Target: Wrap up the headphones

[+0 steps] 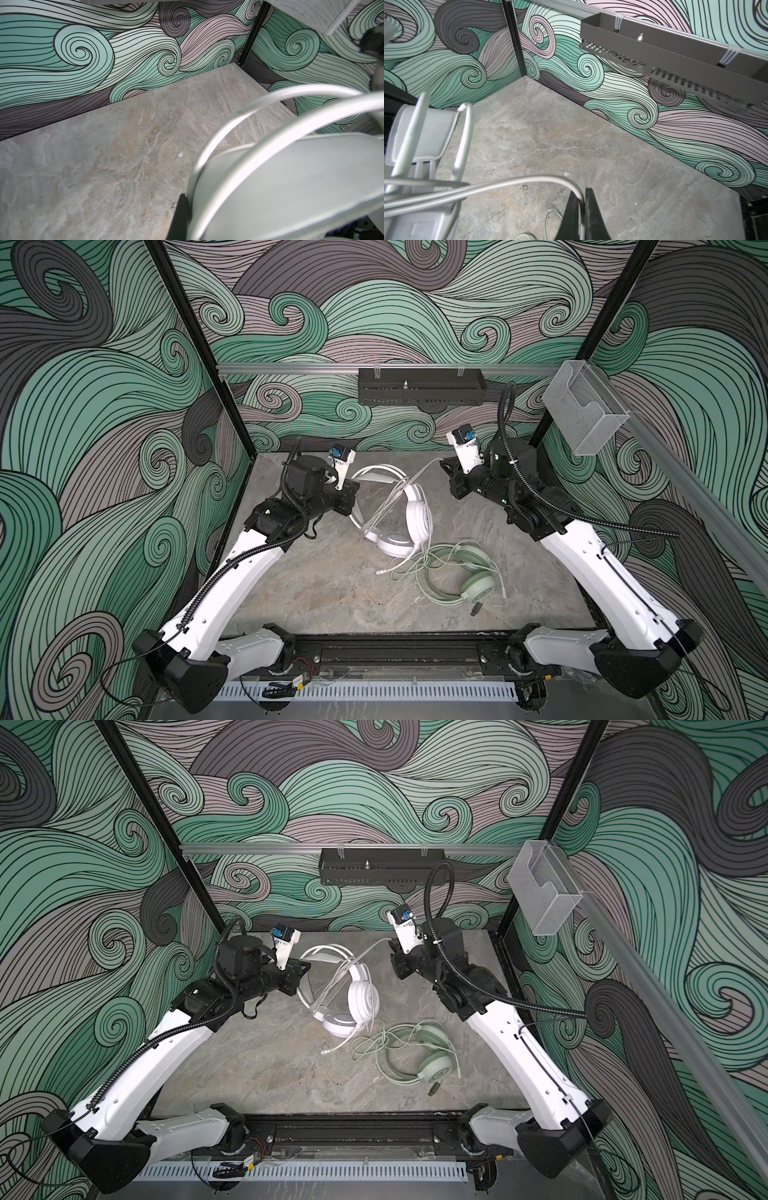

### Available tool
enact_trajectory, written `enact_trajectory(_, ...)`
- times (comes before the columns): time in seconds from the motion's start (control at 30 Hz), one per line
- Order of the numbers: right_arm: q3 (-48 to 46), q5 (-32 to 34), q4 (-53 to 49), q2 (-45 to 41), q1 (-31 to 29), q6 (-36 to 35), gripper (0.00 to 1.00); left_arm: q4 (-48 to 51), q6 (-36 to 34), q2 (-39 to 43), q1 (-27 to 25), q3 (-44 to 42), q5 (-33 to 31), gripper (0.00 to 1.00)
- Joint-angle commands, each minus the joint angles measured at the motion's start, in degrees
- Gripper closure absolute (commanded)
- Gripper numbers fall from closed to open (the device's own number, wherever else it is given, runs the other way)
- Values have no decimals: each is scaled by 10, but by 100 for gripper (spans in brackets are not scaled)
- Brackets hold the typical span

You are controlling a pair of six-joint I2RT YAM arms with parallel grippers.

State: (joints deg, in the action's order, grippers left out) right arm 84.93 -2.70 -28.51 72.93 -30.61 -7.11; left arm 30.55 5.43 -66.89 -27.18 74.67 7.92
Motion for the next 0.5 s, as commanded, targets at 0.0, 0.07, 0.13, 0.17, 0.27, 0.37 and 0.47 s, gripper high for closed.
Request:
enact_trajectory(0.0, -21, -26, 54, -3, 14, 31, 100, -56, 68, 38, -4, 20, 72, 100)
enact_trajectory(0.07, -45, -56, 85, -13, 14, 31, 100, -71, 90, 42, -4, 23, 81, 100)
enact_trajectory(0.13, -72, -87, 128, -24, 14, 33, 100, -80, 104, 45, -4, 30, 84, 100)
enact_trajectory(0.17, -87, -106, 150, -30, 15, 37, 100, -78, 107, 43, -4, 39, 87, 100)
enact_trajectory(0.27, -136, -167, 233, -48, 21, 59, 100, -74, 118, 39, -4, 67, 89, 100)
enact_trajectory(0.37, -168, -223, 311, -50, 26, 104, 100, -87, 146, 36, -5, 82, 88, 100)
enact_trajectory(0.47, -184, -262, 367, -38, 32, 154, 100, -111, 183, 36, -4, 79, 80, 100)
